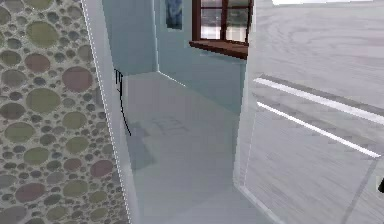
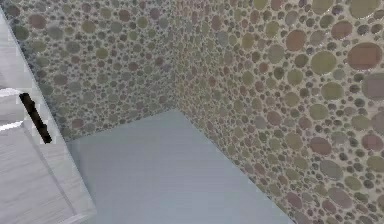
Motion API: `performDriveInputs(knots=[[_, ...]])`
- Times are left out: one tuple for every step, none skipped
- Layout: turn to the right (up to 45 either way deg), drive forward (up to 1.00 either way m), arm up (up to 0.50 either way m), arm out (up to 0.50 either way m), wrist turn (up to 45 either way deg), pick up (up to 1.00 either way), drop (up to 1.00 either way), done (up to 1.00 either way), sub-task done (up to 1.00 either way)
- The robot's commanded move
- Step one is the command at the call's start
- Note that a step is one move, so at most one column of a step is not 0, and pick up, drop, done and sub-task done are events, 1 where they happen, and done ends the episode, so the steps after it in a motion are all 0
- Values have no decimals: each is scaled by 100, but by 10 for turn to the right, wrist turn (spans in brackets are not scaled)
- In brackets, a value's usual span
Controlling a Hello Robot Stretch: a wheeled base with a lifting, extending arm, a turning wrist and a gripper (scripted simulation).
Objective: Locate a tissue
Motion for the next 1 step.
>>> performDriveInputs(knots=[[30, 0, 0, 0, 0, 0, 0, 0, 0]])
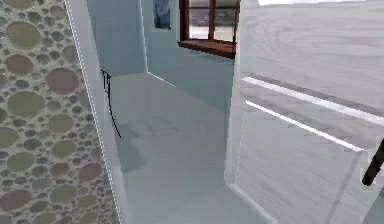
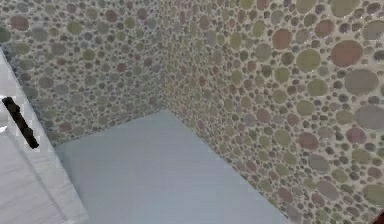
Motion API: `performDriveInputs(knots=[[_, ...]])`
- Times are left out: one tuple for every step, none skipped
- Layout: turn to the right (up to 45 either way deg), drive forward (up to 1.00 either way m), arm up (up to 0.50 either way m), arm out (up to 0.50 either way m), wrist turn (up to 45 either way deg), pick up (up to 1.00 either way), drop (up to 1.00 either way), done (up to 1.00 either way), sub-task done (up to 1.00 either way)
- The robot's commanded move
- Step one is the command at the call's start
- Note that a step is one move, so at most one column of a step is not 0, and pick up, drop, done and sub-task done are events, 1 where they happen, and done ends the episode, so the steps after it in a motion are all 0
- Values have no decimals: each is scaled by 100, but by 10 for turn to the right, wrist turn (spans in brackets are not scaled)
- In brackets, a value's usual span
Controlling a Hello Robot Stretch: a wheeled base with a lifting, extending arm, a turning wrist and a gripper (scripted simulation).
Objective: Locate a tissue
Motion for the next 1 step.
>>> performDriveInputs(knots=[[0, 100, 0, 0, 0, 0, 0, 0, 0]])
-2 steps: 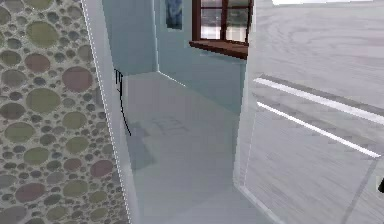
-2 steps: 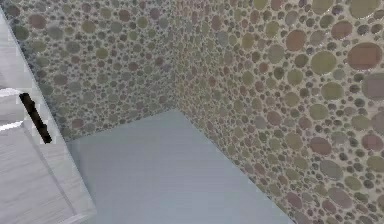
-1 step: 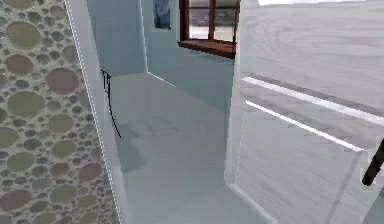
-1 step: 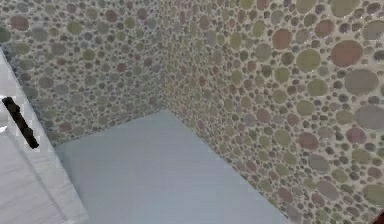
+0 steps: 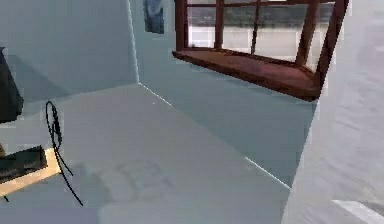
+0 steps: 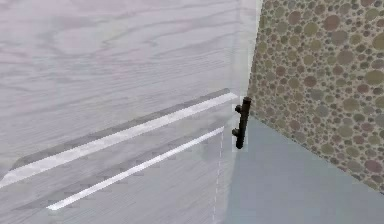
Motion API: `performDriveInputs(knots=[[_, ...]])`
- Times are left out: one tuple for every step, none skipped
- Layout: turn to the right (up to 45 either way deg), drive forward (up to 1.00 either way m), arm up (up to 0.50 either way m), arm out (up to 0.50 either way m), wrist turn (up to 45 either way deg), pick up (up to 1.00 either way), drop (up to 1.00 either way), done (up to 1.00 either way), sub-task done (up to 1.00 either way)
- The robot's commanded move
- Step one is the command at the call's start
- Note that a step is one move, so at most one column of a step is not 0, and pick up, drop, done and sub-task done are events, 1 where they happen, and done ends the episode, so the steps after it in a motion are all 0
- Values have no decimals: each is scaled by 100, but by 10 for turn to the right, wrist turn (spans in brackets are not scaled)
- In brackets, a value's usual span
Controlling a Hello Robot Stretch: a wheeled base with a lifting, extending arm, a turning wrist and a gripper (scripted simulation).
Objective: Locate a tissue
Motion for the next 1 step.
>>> performDriveInputs(knots=[[60, 0, 0, 0, 0, 0, 0, 0, 0]])
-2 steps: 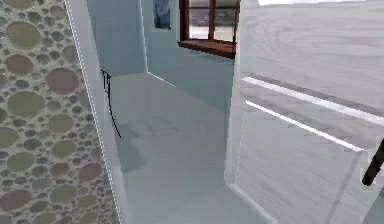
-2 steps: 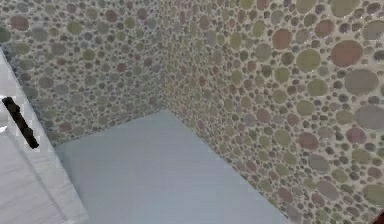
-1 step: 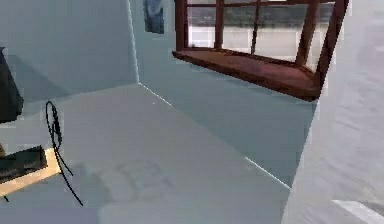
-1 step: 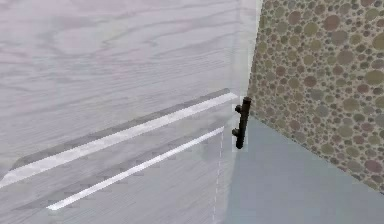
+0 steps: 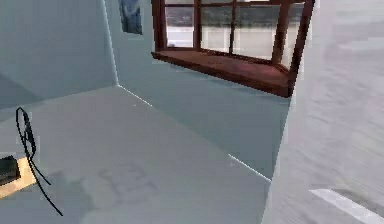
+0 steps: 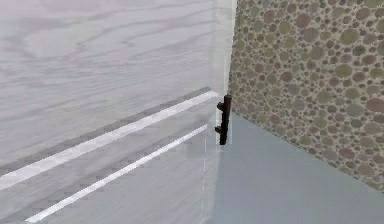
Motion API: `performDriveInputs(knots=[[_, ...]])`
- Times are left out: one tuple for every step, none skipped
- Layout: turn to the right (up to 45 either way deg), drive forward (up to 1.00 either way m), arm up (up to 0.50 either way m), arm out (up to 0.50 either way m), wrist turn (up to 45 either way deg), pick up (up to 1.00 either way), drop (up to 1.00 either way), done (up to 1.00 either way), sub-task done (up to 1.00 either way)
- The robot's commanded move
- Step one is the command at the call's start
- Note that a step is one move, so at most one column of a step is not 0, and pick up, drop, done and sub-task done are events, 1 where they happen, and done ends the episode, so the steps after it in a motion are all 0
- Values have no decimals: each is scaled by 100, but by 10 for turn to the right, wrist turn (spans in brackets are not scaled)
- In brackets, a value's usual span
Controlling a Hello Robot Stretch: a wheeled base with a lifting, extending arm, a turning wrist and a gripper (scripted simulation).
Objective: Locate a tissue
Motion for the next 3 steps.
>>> performDriveInputs(knots=[[0, 20, 0, 0, 0, 0, 0, 0, 0], [-300, 0, 0, 0, 0, 0, 0, 0, 0], [0, 100, 0, 0, 0, 0, 0, 0, 0]])
